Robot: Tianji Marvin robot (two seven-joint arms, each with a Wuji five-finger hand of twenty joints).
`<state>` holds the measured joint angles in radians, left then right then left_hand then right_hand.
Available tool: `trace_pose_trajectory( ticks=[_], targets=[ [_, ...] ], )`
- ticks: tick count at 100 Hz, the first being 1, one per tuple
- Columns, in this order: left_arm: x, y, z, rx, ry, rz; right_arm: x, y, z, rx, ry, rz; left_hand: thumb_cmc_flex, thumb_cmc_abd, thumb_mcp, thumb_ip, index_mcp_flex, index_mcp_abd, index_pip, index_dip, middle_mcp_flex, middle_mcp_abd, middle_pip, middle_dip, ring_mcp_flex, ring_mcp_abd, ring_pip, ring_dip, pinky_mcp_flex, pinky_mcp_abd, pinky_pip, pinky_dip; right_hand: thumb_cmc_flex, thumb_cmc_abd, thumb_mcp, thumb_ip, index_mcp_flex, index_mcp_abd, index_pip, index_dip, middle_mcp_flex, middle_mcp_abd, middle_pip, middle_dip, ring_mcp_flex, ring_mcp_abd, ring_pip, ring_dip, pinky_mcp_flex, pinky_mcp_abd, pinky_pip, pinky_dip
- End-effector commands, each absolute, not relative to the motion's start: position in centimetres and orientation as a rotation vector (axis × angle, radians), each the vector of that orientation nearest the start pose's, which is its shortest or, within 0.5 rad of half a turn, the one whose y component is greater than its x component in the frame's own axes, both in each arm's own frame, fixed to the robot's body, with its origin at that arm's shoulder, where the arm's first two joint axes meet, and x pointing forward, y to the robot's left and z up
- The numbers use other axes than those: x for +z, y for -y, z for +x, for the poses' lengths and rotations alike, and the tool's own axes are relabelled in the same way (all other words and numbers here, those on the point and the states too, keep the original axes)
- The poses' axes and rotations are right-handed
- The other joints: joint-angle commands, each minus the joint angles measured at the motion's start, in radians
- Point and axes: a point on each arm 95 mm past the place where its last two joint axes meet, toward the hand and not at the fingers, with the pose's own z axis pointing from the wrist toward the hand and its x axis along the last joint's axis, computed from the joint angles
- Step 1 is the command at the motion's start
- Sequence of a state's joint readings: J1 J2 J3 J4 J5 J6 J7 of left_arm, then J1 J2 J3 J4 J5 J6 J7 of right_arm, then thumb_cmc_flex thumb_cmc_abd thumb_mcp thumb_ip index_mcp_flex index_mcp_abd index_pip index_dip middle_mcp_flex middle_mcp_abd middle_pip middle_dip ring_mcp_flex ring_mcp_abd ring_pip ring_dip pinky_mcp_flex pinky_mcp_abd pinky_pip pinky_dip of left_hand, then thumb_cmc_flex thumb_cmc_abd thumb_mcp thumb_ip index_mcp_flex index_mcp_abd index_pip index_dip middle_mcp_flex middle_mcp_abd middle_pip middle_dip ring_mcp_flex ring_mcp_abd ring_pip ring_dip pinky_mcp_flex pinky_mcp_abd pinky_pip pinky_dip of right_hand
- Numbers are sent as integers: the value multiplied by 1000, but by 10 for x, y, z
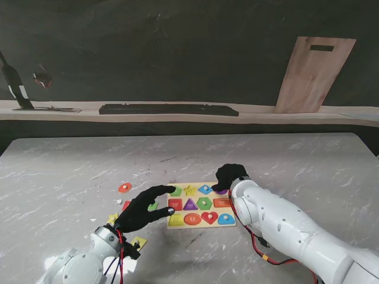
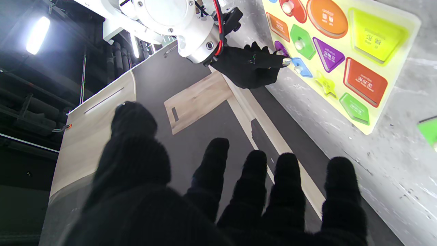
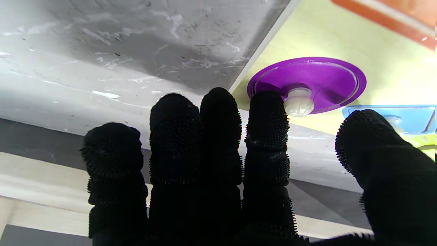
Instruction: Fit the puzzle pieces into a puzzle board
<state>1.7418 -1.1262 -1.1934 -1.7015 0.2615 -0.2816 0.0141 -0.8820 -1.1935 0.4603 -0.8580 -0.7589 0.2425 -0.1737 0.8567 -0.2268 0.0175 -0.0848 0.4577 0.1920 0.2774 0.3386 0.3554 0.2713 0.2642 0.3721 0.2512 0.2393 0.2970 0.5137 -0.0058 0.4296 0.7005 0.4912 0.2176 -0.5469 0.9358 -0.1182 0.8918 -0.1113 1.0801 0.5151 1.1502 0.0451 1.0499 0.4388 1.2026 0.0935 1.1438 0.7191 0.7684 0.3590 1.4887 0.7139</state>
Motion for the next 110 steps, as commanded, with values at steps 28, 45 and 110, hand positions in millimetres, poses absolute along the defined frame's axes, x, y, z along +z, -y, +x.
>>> trace_pose_trajectory(
  ticks=[28, 45, 110],
  targets=[
    [-335, 48, 334, -2259, -1163, -1809, -385, -21, 509, 1070, -1633, 1097, -7, 21, -36, 35, 22, -30, -10, -23, 0, -13, -3, -10, -10, -22, -7, 6, -8, -82, -5, 17, -72, 55, -64, 27, 34, 35, -59, 3, -22, 70, 15, -3, -26, 40, 29, -8, -26, 68, 61, 15],
    [-335, 48, 333, -2263, -1163, -1809, -373, -6, 499, 1081, -1622, 1050, -6, 24, -36, 35, 24, -31, -11, -23, 1, -13, -3, -10, -11, -23, -7, 6, -8, -82, -6, 17, -73, 63, -83, 29, 8, 31, -75, 3, -47, 68, 7, -3, -53, 45, 21, -11, -55, 60, 53, 14],
    [-337, 53, 334, -2265, -1189, -1829, -339, 112, 422, 1037, -1737, 845, -6, 24, -37, 35, 28, -31, -9, -21, 2, -14, -3, -11, -9, -22, -7, 6, -7, -83, -6, 17, 60, -108, 143, 27, -312, -88, -162, -14, -357, -57, -56, 27, -329, -72, -141, -12, -284, -80, -144, -26]
  ],
)
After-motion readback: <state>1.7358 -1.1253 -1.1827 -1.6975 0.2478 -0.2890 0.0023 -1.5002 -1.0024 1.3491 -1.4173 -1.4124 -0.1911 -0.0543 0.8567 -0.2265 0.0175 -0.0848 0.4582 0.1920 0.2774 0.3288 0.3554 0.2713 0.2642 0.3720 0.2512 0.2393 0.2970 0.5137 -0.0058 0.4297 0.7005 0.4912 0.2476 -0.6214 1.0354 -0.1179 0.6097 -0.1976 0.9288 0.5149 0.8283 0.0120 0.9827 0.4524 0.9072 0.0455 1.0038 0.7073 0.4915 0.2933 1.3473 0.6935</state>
